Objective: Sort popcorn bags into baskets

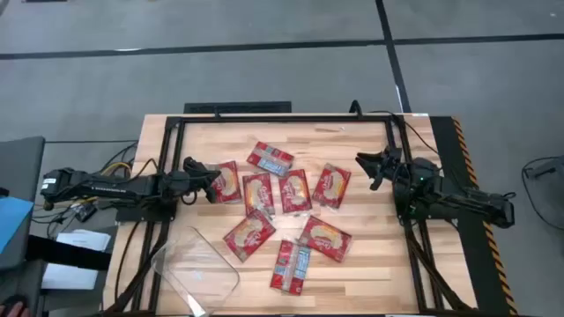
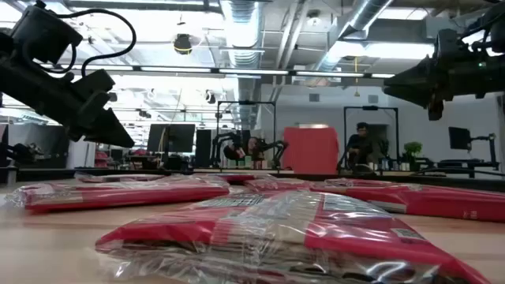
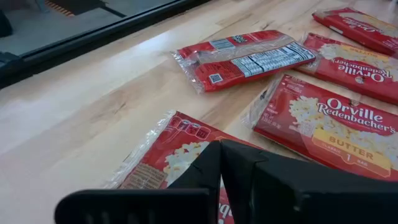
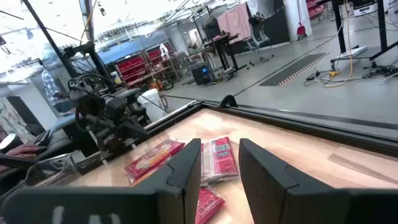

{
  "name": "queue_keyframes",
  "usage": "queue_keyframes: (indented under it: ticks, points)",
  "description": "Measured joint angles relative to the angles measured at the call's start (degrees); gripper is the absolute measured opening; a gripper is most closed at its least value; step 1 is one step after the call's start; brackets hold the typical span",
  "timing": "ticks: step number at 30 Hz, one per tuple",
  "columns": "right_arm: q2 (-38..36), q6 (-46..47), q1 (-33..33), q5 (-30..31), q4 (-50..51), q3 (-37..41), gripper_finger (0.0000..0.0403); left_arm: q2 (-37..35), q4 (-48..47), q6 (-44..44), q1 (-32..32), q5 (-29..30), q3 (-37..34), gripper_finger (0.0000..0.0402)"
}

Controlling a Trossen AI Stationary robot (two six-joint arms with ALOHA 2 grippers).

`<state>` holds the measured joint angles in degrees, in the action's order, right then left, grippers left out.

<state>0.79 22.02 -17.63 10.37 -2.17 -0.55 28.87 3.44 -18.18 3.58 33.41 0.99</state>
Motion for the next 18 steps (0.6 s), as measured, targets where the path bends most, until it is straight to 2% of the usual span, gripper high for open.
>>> queue_keyframes:
  ticks: [10, 18]
  points:
    - [-0.01, 0.02, -0.01, 0.0, 0.02, 0.0, 0.0144, 0.0, -0.01, -0.01, 0.01, 0.0, 0.0, 0.0]
    - [-0.01, 0.0, -0.01, 0.0, 0.01, 0.0, 0.0136, 0.01, -0.02, 0.0, 0.02, 0.0, 0.0, 0.0]
